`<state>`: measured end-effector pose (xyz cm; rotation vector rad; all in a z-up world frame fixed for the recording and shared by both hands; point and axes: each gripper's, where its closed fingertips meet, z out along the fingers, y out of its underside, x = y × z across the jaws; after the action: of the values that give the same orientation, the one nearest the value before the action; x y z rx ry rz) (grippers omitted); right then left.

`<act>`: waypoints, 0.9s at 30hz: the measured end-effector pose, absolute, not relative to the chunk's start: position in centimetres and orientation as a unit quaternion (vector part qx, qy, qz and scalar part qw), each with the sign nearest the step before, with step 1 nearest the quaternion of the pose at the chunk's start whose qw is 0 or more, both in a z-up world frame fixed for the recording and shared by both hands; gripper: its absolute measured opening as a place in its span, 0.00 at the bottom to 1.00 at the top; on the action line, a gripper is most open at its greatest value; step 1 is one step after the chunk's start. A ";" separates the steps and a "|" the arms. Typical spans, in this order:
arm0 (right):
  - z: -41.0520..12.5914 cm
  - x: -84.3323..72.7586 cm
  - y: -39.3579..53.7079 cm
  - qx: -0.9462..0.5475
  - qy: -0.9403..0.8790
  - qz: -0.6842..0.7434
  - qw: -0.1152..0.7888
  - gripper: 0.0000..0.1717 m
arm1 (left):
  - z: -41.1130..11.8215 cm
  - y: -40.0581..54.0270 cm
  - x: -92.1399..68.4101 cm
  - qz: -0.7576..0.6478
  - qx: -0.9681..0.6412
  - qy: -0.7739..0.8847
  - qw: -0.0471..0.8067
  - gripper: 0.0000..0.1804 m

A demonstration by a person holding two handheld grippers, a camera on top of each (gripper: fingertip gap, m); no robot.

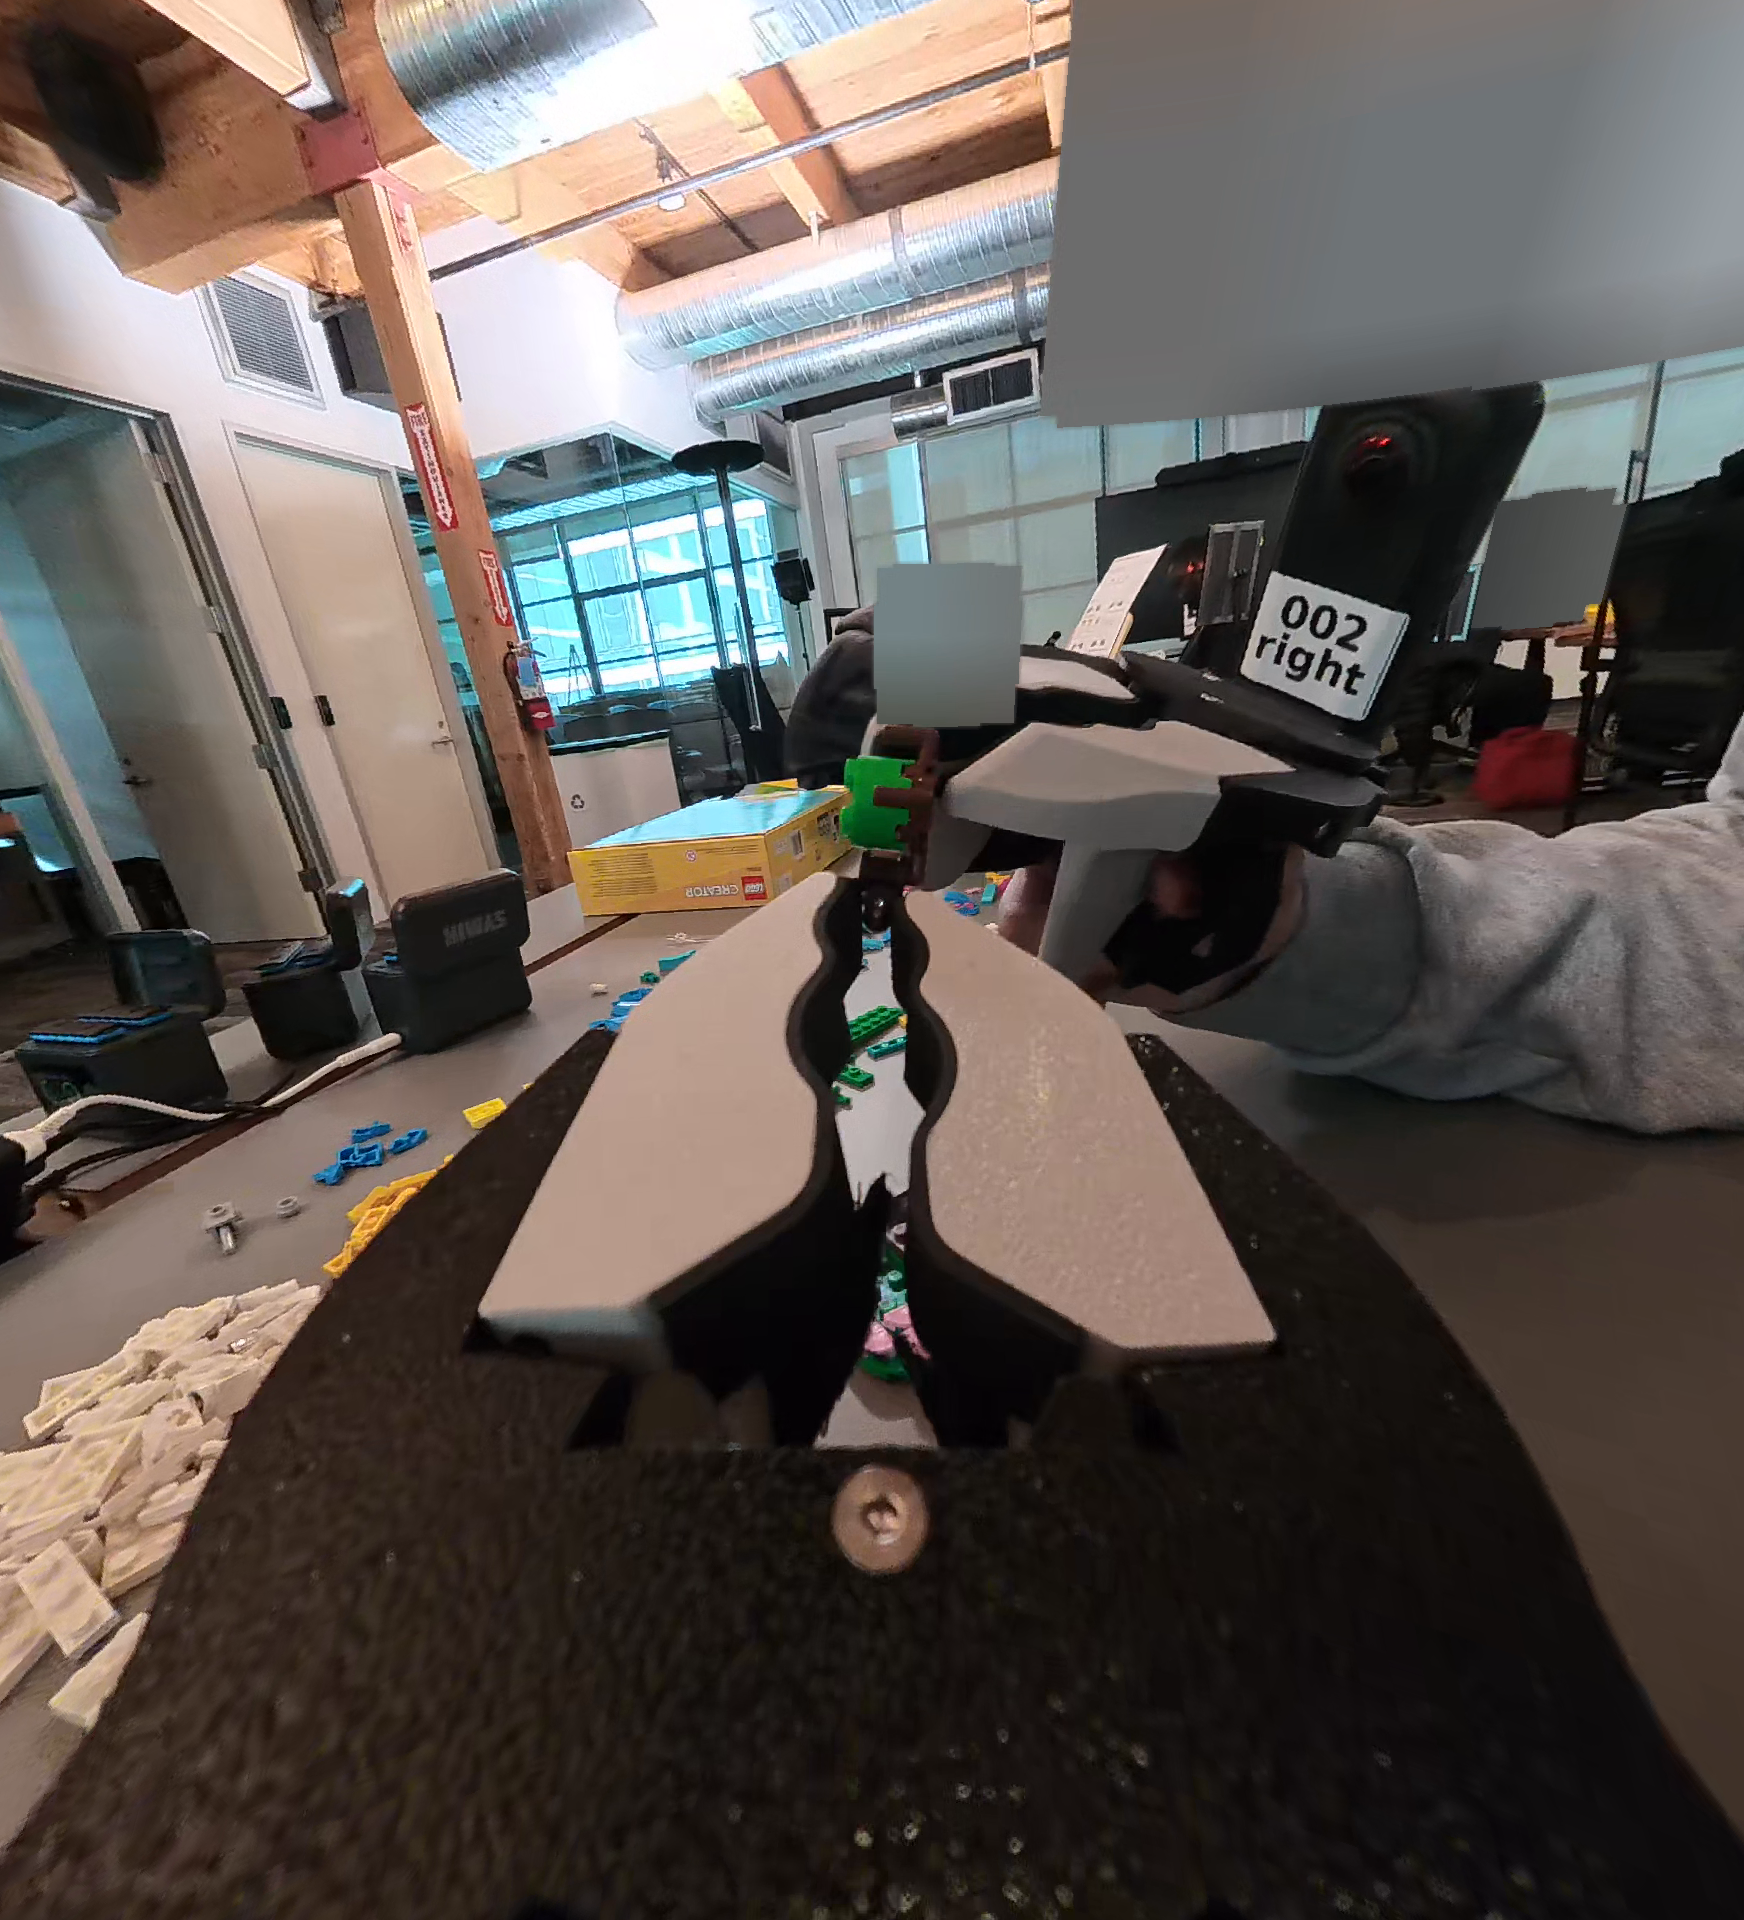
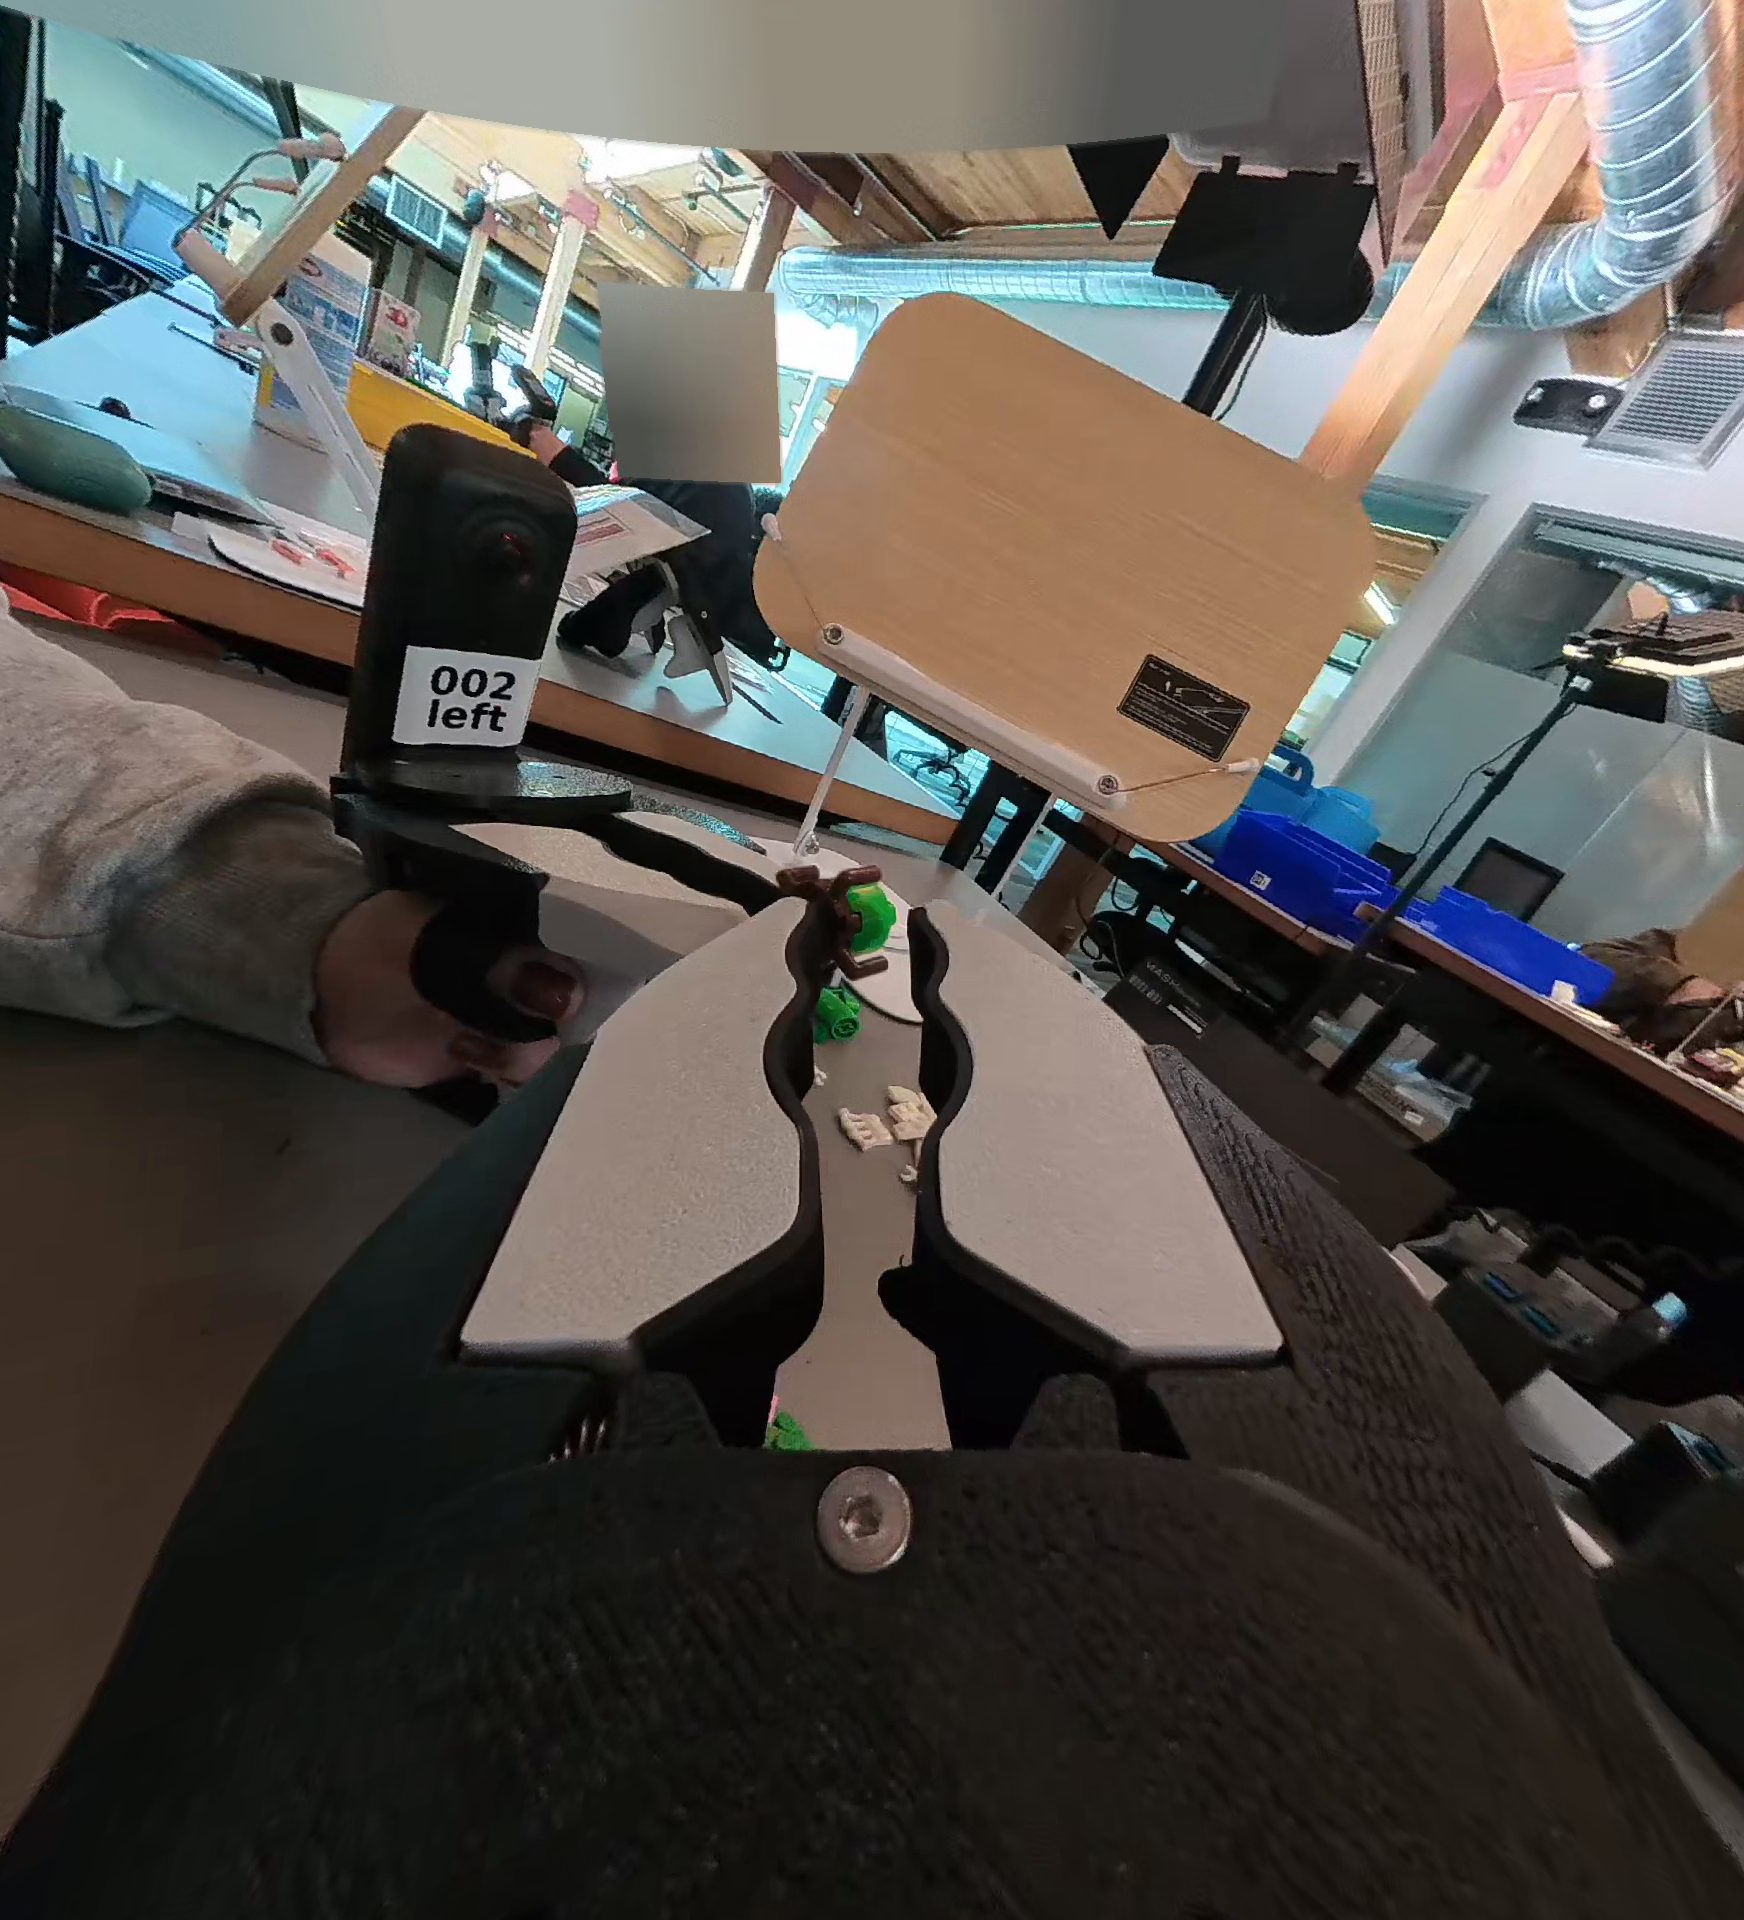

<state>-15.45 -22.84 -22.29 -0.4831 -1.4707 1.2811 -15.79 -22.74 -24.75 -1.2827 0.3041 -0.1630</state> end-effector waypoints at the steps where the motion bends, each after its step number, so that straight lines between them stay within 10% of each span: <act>1: -22.3 -15.5 -22.9 -0.202 -0.618 0.536 0.539 0.09 | -24.8 -22.7 -15.8 -0.073 -0.596 0.141 0.787 0.03; 27: -22.3 -15.4 -23.4 -0.203 -0.606 0.559 0.528 0.08 | -25.0 -22.6 -15.5 -0.067 -0.601 0.153 0.782 0.03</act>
<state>-15.36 -23.41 -22.26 -0.4843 -1.4494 1.3367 -15.46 -22.57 -25.03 -1.2982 0.3299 -0.1443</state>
